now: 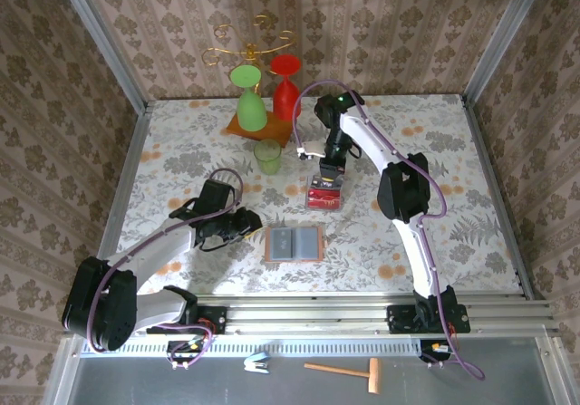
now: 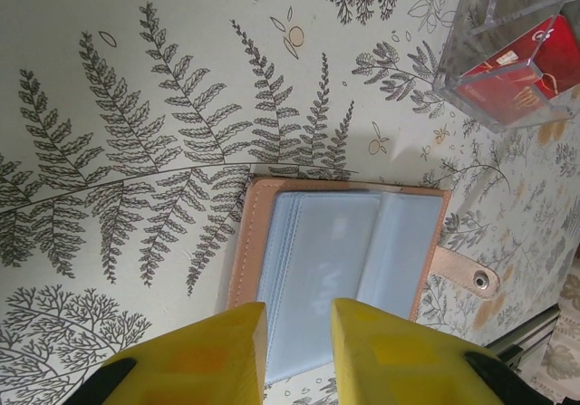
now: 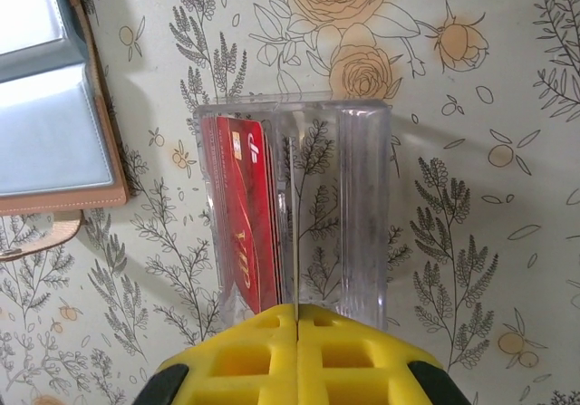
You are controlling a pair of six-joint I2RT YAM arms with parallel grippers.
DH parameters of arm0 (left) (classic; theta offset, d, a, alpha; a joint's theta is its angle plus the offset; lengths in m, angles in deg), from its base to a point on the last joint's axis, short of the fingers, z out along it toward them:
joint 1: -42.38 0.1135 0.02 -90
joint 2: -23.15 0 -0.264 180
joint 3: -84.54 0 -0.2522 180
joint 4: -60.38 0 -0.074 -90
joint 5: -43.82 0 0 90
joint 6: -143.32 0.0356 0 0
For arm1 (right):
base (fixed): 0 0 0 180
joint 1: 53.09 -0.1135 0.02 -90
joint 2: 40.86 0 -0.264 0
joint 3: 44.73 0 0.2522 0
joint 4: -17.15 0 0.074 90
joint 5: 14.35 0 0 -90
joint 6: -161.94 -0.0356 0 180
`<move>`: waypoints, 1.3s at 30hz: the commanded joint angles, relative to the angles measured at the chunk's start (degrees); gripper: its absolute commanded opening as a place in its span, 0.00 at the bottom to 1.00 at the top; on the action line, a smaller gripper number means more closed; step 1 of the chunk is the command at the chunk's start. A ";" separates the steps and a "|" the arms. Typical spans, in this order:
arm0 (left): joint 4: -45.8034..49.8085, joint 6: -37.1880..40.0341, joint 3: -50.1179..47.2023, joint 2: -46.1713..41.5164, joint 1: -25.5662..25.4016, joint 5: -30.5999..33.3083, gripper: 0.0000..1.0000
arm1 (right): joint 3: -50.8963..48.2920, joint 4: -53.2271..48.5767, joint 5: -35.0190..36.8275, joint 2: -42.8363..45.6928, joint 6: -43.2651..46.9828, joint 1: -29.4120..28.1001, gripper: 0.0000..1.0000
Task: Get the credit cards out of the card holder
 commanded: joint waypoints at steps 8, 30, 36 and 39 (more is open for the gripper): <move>-0.44 -0.28 -0.01 1.10 0.40 -1.05 0.26 | -0.38 -2.49 -3.70 -3.65 -0.63 -0.42 0.00; -1.61 1.57 1.18 2.86 0.35 -2.52 0.26 | -6.90 7.16 2.68 9.99 -11.34 -0.58 0.20; -3.06 2.38 0.16 2.77 0.42 -3.07 0.27 | -21.56 17.10 0.82 19.16 -21.12 -1.97 0.21; -3.70 2.78 -0.50 2.99 0.42 -3.45 0.27 | -30.77 24.44 -1.19 24.83 -27.59 -2.90 0.22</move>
